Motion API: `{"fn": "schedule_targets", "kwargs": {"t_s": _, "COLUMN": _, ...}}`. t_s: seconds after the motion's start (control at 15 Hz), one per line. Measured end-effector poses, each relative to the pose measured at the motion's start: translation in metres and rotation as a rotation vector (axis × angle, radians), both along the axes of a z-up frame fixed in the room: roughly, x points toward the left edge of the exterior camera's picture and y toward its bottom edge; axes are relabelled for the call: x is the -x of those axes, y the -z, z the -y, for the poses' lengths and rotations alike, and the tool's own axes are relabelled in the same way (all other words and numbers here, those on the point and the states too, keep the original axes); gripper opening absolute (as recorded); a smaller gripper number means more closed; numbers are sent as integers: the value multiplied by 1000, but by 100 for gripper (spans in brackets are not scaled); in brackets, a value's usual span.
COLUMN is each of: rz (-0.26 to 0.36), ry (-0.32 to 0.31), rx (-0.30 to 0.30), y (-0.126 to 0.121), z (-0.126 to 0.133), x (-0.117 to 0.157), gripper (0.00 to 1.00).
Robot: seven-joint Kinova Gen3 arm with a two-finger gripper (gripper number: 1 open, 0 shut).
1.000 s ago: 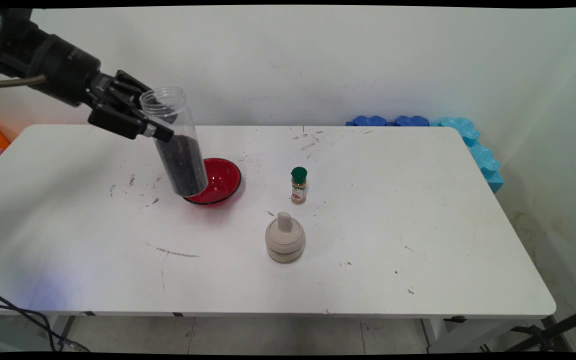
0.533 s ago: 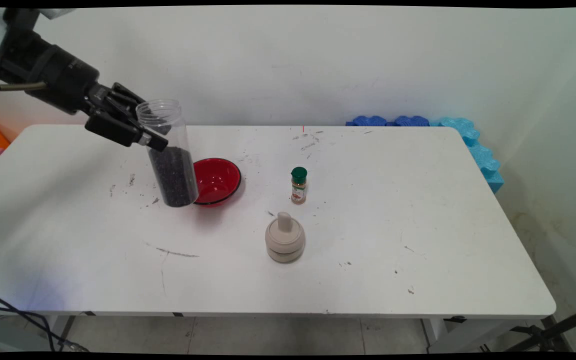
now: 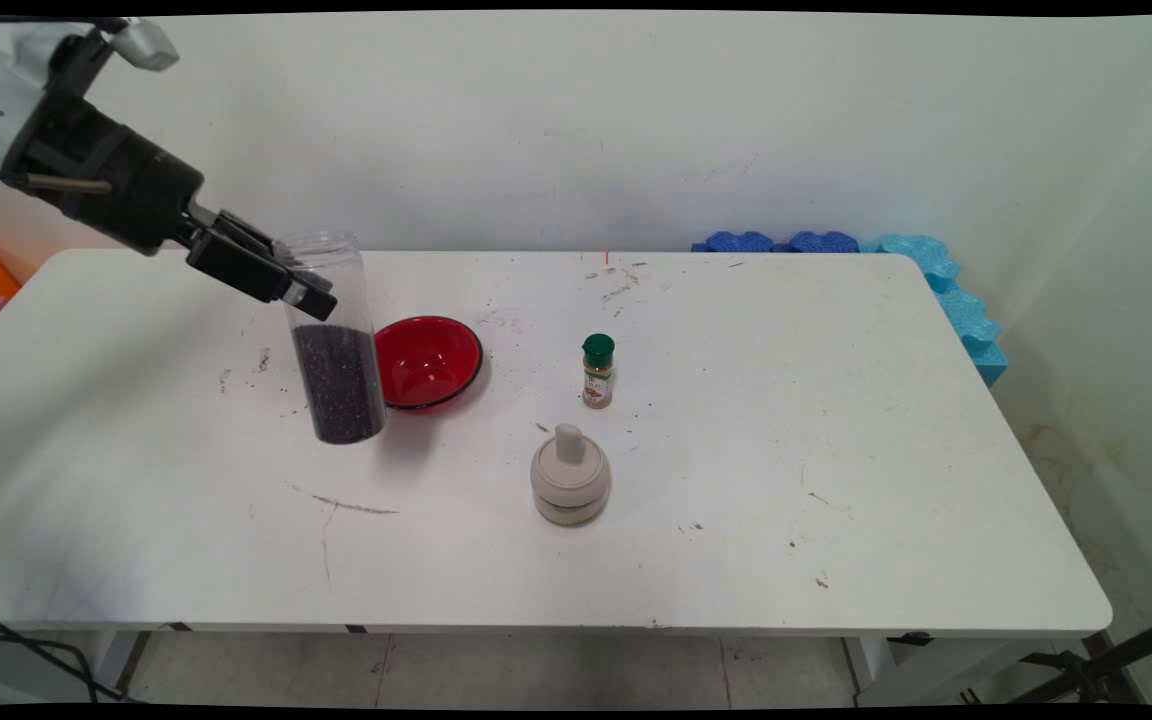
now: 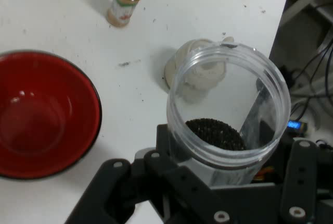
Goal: Pour the black seasoning powder in the red bowl
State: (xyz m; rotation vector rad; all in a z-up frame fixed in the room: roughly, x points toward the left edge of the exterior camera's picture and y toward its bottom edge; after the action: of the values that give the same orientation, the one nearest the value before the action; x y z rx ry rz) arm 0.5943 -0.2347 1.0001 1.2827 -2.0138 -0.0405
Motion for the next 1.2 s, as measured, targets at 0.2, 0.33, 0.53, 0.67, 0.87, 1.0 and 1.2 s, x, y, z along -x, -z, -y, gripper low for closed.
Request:
{"fn": "schedule_targets", "kwargs": {"t_s": 0.2, "rz": -49, "ry": -82, "rx": -88, "y": 11, "z": 3, "x": -3, "gripper": 0}}
{"fn": "schedule_targets", "kwargs": {"t_s": 0.33, "rz": -76, "ry": -126, "rx": -135, "y": 18, "z": 5, "x": -4, "gripper": 0}}
{"fn": "schedule_targets", "kwargs": {"t_s": 0.53, "rz": -110, "ry": -190, "rx": -194, "y": 26, "z": 9, "x": -6, "gripper": 0}}
{"fn": "schedule_targets", "kwargs": {"t_s": 0.67, "rz": -138, "ry": -240, "rx": -235, "y": 31, "z": 14, "x": -7, "gripper": 0}}
{"fn": "schedule_targets", "kwargs": {"t_s": 0.87, "rz": -180, "ry": -303, "rx": -295, "y": 37, "z": 22, "x": -8, "gripper": 0}}
{"fn": "schedule_targets", "kwargs": {"t_s": 1.0, "rz": -210, "ry": -350, "rx": -340, "y": 41, "z": 26, "x": -9, "gripper": 0}}
{"fn": "schedule_targets", "kwargs": {"t_s": 1.2, "rz": -258, "ry": -432, "rx": -413, "y": 46, "z": 31, "x": -12, "gripper": 0}}
